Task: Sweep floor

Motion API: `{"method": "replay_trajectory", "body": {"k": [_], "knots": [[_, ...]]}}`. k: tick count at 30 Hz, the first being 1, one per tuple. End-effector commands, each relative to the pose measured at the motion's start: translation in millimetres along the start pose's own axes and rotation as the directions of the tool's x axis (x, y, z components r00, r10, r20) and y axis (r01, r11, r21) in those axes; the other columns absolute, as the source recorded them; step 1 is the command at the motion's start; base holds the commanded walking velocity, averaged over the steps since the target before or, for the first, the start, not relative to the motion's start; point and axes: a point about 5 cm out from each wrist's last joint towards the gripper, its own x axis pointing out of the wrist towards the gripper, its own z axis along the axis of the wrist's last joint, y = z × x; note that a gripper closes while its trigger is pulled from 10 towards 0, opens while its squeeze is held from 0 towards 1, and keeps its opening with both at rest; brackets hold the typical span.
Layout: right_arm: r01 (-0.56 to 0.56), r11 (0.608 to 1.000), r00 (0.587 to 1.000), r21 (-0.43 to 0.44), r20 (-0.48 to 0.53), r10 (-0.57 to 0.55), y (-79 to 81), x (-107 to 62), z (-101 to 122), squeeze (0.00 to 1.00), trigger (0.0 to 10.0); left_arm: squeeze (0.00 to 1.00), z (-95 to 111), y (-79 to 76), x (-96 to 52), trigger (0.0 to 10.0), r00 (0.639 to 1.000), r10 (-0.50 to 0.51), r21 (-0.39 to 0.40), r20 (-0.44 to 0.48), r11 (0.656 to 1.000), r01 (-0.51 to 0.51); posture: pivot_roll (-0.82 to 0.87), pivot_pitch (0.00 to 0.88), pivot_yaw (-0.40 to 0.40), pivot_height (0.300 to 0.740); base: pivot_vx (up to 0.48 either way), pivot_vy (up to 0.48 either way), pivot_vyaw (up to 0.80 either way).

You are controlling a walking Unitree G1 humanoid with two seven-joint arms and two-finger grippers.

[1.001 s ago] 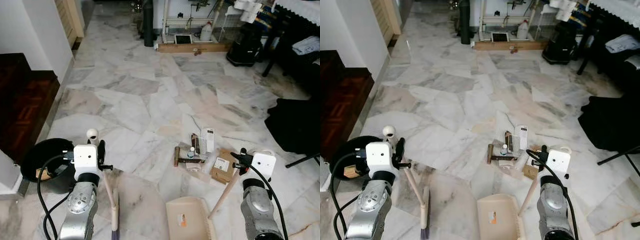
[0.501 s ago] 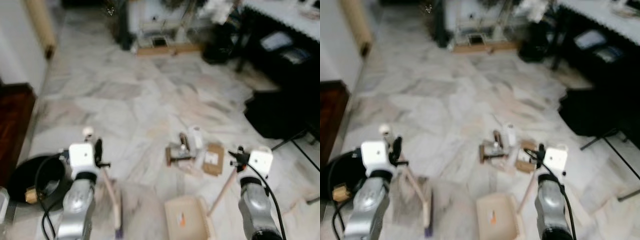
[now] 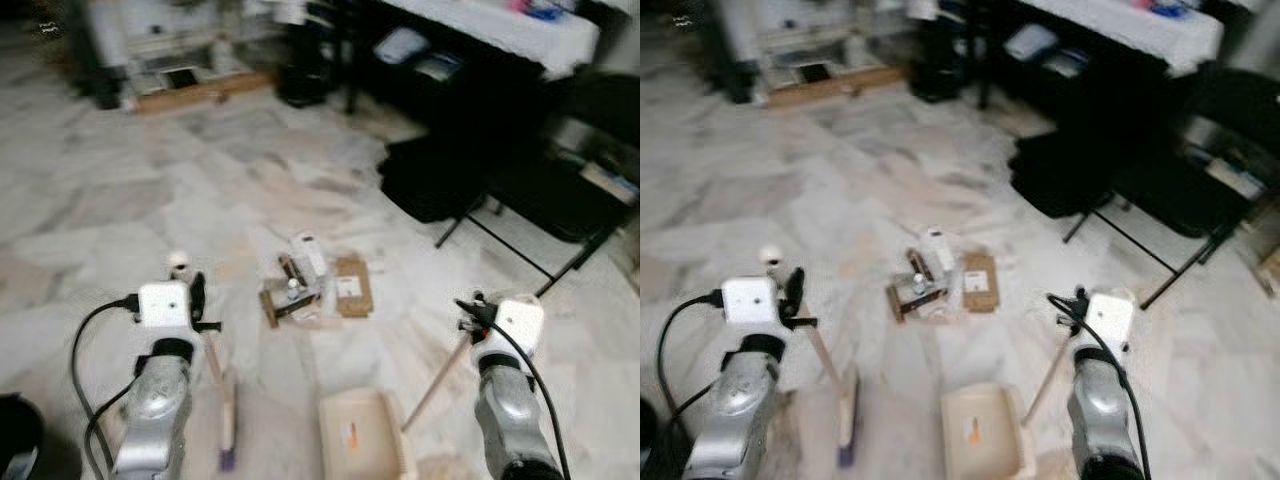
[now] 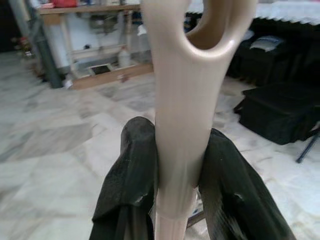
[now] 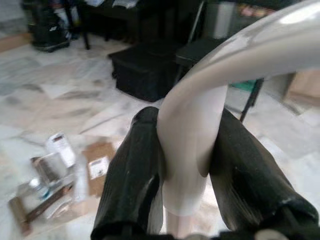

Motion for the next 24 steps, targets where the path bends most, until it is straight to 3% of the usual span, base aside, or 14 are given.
{"method": "replay_trajectory", "body": {"k": [1, 18, 24], "knots": [[-0.003, 1.0, 0.999, -0.008, 0.032, 0.003, 0.8, 3.3, 7.3, 0.0, 10.0, 0.0, 7.9, 0.3, 1.9, 10.0, 0.999, -0.002, -0.01, 0.041, 1.0, 0.002, 0.05, 0.037, -0.03, 0.74, 0.0, 0.0, -0.74], [-0.003, 1.0, 0.999, -0.007, 0.033, 0.003, 2.1, 3.2, 6.9, 0.0, 10.0, 0.0, 10.2, 1.3, 3.5, 10.0, 0.999, -0.002, -0.008, 0.049, 1.0, 0.002, 0.05, 0.041, -0.028, 0.74, 0.0, 0.0, -0.74], [-0.012, 1.0, 0.998, -0.015, 0.061, 0.013, 3.7, 2.3, 9.3, 0.0, 10.0, 0.0, 12.1, 0.5, 3.8, 10.0, 0.998, -0.004, -0.005, 0.06, 1.0, 0.004, 0.05, 0.043, -0.03, 0.74, 0.0, 0.0, -0.18]]}}
